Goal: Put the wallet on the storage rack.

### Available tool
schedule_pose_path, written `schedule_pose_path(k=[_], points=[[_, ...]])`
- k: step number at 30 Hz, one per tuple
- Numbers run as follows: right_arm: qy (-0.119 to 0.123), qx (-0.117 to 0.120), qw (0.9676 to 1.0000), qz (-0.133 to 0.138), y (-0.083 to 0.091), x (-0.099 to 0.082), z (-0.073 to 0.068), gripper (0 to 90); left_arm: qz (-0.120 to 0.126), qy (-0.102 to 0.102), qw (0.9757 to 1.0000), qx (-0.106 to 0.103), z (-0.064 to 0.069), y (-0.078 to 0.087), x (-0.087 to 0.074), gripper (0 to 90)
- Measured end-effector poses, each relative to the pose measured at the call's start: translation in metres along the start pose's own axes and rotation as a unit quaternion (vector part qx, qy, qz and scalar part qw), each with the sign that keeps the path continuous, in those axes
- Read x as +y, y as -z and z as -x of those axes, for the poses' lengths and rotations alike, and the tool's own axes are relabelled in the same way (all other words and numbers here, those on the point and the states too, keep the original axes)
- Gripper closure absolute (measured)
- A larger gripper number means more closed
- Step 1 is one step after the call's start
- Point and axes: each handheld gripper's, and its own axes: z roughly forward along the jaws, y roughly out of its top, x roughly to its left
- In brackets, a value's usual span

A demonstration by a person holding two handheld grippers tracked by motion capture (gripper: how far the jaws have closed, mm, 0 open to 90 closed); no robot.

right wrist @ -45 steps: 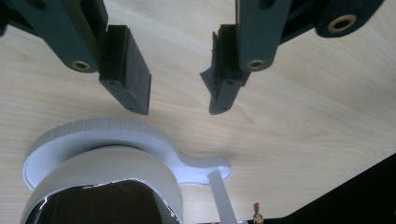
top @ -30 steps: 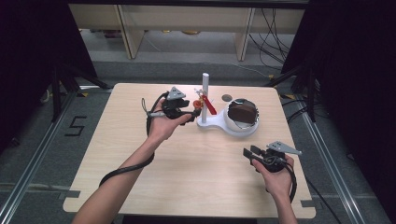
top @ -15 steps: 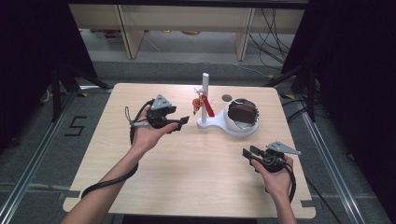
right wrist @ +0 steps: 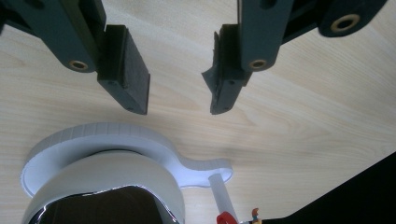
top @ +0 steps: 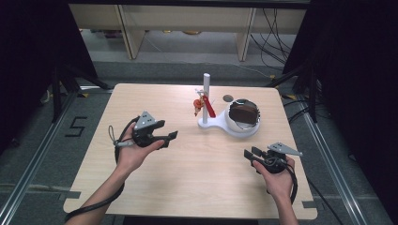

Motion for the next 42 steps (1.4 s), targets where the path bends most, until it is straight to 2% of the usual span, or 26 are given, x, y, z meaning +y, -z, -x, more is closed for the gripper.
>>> schedule_pose_path(k=[2,4,6,9,13,14,15,16,17,18,19,21,22,23,28,29,30,31,33,36,37,39,40,42], points=[[0.005,-0.002,1.0,0.002,-0.001,0.0,0.001,57.9,0.006,0.005,1.0,0.003,0.0,0.005,-0.008,31.5],[0.0,0.002,1.0,-0.002,0.0,0.0,0.0,57.7,0.009,0.005,0.9999,0.011,-0.001,0.012,-0.017,31.5],[0.002,-0.006,1.0,-0.007,0.001,0.0,-0.001,57.6,0.014,0.007,0.9998,0.012,-0.002,0.017,-0.024,31.5],[0.001,-0.006,0.9999,-0.009,0.001,0.0,-0.001,57.5,0.011,0.005,0.9997,0.02,-0.002,0.024,-0.037,31.4],[-0.002,-0.007,0.9999,-0.007,0.0,-0.001,-0.001,57.4,0.01,0.014,0.9994,0.029,-0.001,0.032,-0.055,31.1],[0.021,-0.007,0.9997,-0.001,0.0,-0.001,0.003,57.4,0.011,0.016,0.9994,0.028,-0.001,0.033,-0.059,30.9],[0.0,-0.001,1.0,-0.006,0.0,-0.001,0.0,57.4,0.012,0.017,0.9993,0.031,-0.001,0.035,-0.064,30.9],[0.022,-0.007,0.9997,-0.006,0.0,-0.001,0.004,57.3,0.014,0.022,0.9991,0.032,-0.001,0.037,-0.072,30.8],[0.002,-0.01,0.9999,-0.013,0.0,-0.002,0.001,57.3,0.014,0.022,0.9991,0.033,-0.001,0.039,-0.078,30.6],[0.01,-0.008,0.9999,-0.003,-0.002,-0.003,0.003,57.3,0.014,0.022,0.999,0.035,-0.001,0.04,-0.082,30.6],[0.004,-0.013,0.9998,-0.01,-0.002,-0.002,0.001,57.3,0.018,0.025,0.9989,0.036,-0.002,0.041,-0.088,30.6],[0.011,-0.014,0.9998,-0.012,-0.002,-0.003,0.003,57.3,0.018,0.033,0.9983,0.045,-0.003,0.043,-0.098,30.6],[-0.002,-0.005,0.9999,-0.012,-0.002,-0.004,0.001,57.3,0.023,0.034,0.9981,0.047,-0.004,0.043,-0.102,30.6],[-0.003,-0.003,0.9999,-0.012,-0.002,-0.004,0.0,57.3,0.017,0.032,0.9979,0.052,-0.004,0.044,-0.105,30.5],[-0.001,-0.001,1.0,-0.009,-0.004,-0.006,0.001,57.1,0.023,0.034,0.9975,0.058,-0.005,0.045,-0.116,30.2],[0.019,-0.008,0.9997,-0.011,-0.004,-0.005,0.004,57.1,0.027,0.034,0.9973,0.059,-0.005,0.045,-0.118,30.2],[0.023,-0.01,0.9996,-0.013,-0.004,-0.006,0.005,57.1,0.027,0.032,0.9973,0.06,-0.005,0.045,-0.119,30.2],[-0.004,-0.004,0.9999,-0.015,-0.003,-0.007,0.001,57.1,0.027,0.031,0.9973,0.061,-0.005,0.045,-0.12,30.2],[-0.001,0.002,0.9999,-0.01,-0.004,-0.008,0.002,56.9,0.031,0.028,0.9971,0.063,-0.006,0.045,-0.123,30.1],[0.005,-0.008,0.9999,-0.009,-0.006,-0.01,0.003,56.7,0.03,0.025,0.9969,0.069,-0.005,0.045,-0.127,30.0],[0.003,-0.004,0.9999,-0.012,-0.005,-0.01,0.003,56.6,0.032,0.026,0.997,0.066,-0.005,0.044,-0.128,30.0],[0.011,-0.003,0.9999,-0.008,-0.006,-0.012,0.005,56.6,0.035,0.025,0.9968,0.068,-0.005,0.044,-0.129,30.1],[0.006,-0.01,0.9999,-0.002,-0.008,-0.013,0.005,56.5,0.036,0.024,0.9967,0.069,-0.005,0.044,-0.129,30.0],[0.03,-0.011,0.9995,0.001,-0.009,-0.014,0.009,56.5,0.037,0.025,0.9966,0.069,-0.005,0.044,-0.129,30.1]])
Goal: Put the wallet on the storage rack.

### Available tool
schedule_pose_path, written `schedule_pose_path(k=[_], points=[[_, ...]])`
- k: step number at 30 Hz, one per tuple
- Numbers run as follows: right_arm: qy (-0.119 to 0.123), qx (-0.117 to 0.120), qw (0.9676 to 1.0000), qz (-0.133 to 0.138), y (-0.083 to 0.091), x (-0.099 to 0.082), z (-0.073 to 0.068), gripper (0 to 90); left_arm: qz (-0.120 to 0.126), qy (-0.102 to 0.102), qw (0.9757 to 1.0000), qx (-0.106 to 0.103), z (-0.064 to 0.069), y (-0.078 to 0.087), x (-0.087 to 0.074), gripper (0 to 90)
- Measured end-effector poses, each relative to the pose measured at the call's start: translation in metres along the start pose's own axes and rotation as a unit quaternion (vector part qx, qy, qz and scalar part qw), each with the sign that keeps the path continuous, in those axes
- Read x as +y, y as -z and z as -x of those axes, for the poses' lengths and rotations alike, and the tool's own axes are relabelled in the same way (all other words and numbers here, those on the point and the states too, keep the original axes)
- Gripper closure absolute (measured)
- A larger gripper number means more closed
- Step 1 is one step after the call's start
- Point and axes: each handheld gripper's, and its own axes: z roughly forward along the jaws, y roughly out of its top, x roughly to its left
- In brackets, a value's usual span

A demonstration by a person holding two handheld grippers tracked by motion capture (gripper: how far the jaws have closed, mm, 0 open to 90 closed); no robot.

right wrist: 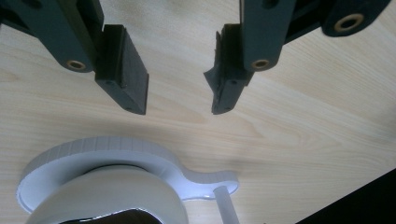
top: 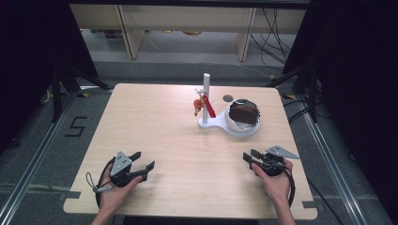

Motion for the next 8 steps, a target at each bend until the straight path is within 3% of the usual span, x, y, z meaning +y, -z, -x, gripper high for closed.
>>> schedule_pose_path(k=[1,3,4,8], points=[[0.006,-0.006,0.9999,0.007,-0.0017,-0.0015,0.0005,56.5,0.0,0.0,1.0,-0.001,-0.0002,0.0,0.0,30.1],[-0.014,-0.005,0.9999,-0.001,-0.0002,-0.0032,-0.0031,56.3,-0.002,0.002,1.0,0.003,-0.0003,0.0011,0.0002,30.0],[0.008,-0.008,0.9999,0.004,-0.0007,-0.0037,-0.0005,56.3,-0.001,0.001,1.0,0.004,-0.0001,0.001,0.0001,29.8],[-0.001,-0.017,0.9998,0.01,-0.0027,-0.008,-0.0026,55.5,-0.002,-0.005,1.0,0.002,0.0015,-0.0001,0.0001,29.0]])
